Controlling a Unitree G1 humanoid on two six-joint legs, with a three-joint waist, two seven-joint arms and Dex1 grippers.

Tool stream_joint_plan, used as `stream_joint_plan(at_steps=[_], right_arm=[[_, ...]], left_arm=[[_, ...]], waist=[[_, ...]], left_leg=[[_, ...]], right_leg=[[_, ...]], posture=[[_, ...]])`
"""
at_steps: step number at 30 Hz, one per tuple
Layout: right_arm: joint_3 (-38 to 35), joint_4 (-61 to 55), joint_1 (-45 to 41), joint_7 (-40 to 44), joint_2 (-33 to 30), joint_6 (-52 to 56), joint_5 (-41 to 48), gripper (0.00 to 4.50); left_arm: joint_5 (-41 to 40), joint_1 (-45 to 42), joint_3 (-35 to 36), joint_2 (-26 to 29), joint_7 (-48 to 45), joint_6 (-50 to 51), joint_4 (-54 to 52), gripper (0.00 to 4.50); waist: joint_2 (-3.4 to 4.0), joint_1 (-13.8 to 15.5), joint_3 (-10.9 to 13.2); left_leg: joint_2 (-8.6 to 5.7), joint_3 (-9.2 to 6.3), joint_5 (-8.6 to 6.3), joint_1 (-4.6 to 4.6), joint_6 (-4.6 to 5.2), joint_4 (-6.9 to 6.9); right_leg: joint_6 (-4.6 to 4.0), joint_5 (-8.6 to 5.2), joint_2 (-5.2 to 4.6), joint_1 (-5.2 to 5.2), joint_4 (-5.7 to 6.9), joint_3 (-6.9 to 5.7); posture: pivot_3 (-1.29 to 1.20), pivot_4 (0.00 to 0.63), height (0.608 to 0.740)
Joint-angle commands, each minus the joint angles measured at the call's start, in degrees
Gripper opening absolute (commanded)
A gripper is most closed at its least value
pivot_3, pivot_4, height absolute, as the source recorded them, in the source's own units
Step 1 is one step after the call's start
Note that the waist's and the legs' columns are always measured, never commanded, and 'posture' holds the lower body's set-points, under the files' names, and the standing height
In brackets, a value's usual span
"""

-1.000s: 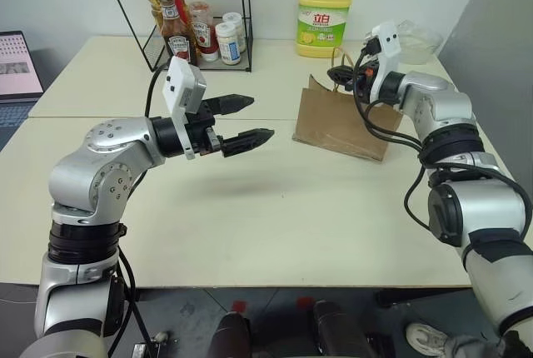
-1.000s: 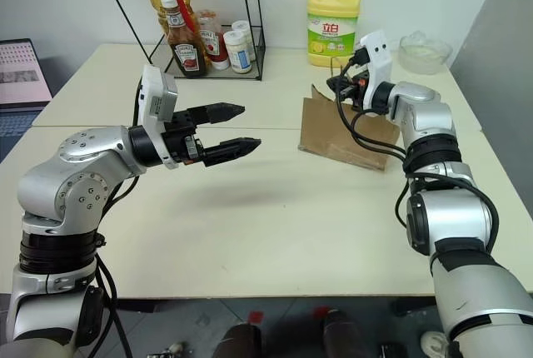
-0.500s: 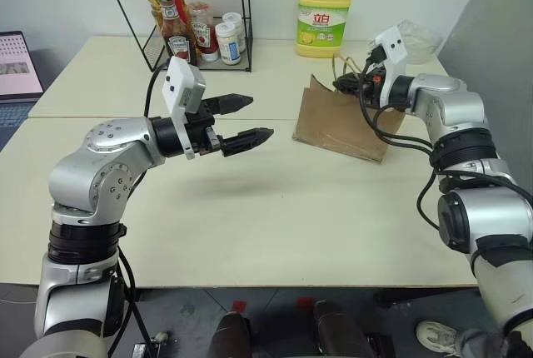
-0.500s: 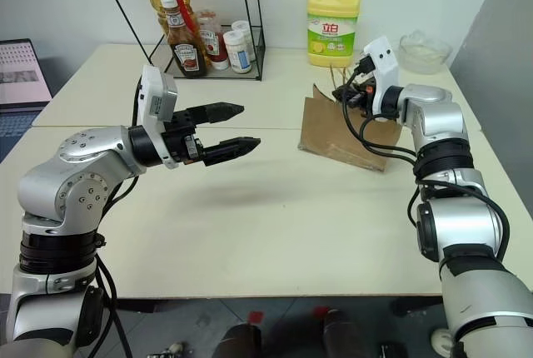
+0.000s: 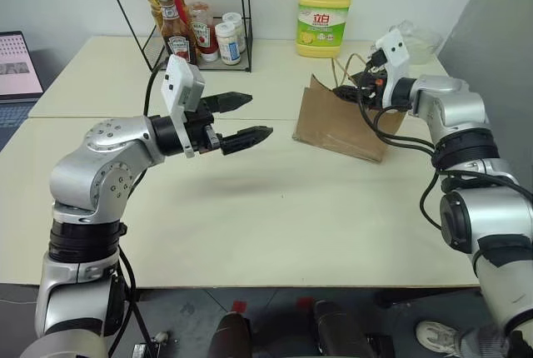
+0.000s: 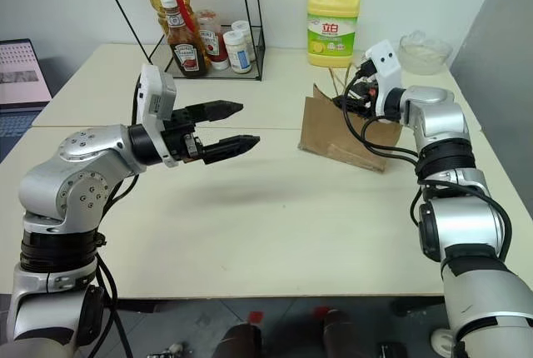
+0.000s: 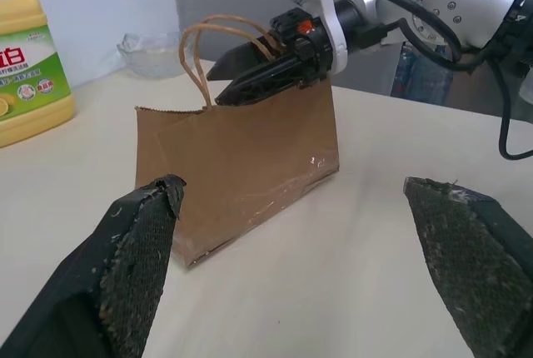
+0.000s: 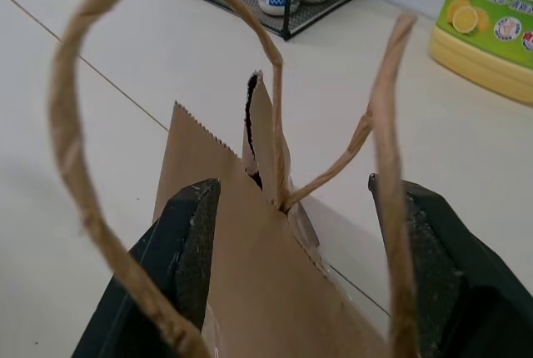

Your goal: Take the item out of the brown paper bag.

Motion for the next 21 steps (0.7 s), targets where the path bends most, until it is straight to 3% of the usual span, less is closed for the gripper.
stream_joint_plan(at_steps=[1,9,12,19,21], right_arm=[[-1.46,1.98,-3.84,-2.34,1.31,-1.37,0.4,2.98],[-3.17,10.3,-8.06,-5.68,4.4,-5.65,0.83,2.98],[-3.3,10.94,-8.52,-4.4,4.5,-6.74,1.21,2.43],[-3.51,10.81,-8.48,-2.97,4.33,-7.49,1.32,0.02],[-3.65,10.65,-8.53,-2.67,4.32,-7.49,1.31,0.02]], left_arm=[[0.27,-1.58,0.01,-0.4,-0.1,-1.07,-0.35,4.5],[0.25,-2.11,-0.3,-0.83,-0.16,-0.86,-0.35,4.5],[0.07,-1.54,0.12,-0.56,0.02,-0.73,-0.87,4.5],[-0.28,-0.41,0.71,-0.24,0.6,-0.33,-2.06,4.5],[-0.33,-0.4,0.7,-0.22,0.7,-0.34,-2.09,4.5]], waist=[[0.0,-0.03,0.0],[0.01,-0.09,0.01],[0.01,-0.1,0.01],[0.02,-0.1,0.01],[0.02,-0.11,0.01]], left_leg=[[0.0,0.0,0.0,0.0,0.0,0.0],[0.0,-0.01,0.0,-0.01,0.0,-0.01],[0.0,-0.01,0.0,-0.01,0.0,-0.01],[0.0,-0.01,0.0,0.0,-0.01,-0.01],[0.0,-0.01,0.0,0.0,-0.01,-0.01]], right_leg=[[0.0,0.0,0.0,0.0,0.0,0.0],[0.0,0.0,0.0,0.0,-0.02,-0.01],[0.0,0.0,0.0,0.0,-0.02,-0.01],[0.0,0.0,0.0,0.0,0.0,-0.01],[0.0,0.0,0.0,0.0,0.0,-0.01]], posture=[[0.0,0.15,0.74],[0.0,0.15,0.74],[0.0,0.15,0.74],[0.0,0.15,0.74],[0.0,0.15,0.74]])
